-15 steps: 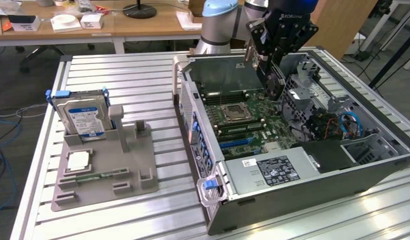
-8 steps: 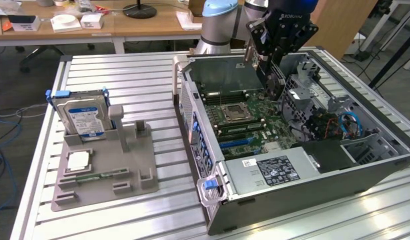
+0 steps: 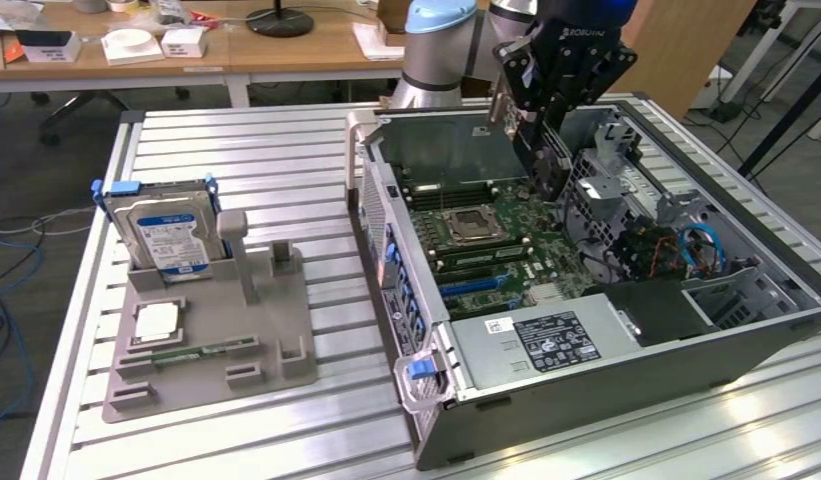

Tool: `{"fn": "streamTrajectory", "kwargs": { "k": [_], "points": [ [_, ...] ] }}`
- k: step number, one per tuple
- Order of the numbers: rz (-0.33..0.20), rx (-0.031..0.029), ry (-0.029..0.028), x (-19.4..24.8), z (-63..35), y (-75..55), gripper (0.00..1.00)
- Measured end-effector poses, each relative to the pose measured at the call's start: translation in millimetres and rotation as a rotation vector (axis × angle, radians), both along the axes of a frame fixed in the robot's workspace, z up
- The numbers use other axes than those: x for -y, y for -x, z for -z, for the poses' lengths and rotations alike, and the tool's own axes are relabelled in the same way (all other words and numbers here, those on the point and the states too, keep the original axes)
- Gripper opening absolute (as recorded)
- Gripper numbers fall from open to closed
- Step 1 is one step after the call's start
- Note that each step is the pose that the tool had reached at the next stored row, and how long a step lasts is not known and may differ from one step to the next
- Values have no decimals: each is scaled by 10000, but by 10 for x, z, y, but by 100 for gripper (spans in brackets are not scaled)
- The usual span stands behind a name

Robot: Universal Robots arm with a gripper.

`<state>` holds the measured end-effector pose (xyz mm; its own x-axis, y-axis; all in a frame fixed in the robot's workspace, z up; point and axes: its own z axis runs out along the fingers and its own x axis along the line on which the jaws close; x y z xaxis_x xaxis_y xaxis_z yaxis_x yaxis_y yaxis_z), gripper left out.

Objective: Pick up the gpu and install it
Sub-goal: 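Insert the gpu into the slot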

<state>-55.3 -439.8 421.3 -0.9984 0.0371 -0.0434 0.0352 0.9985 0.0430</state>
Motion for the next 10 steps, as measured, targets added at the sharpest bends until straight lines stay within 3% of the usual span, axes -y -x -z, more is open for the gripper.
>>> {"fn": "streamTrajectory", "kwargs": {
  "k": [10],
  "points": [
    [-136, 0, 0, 0, 0, 0, 26]
  ]
}}
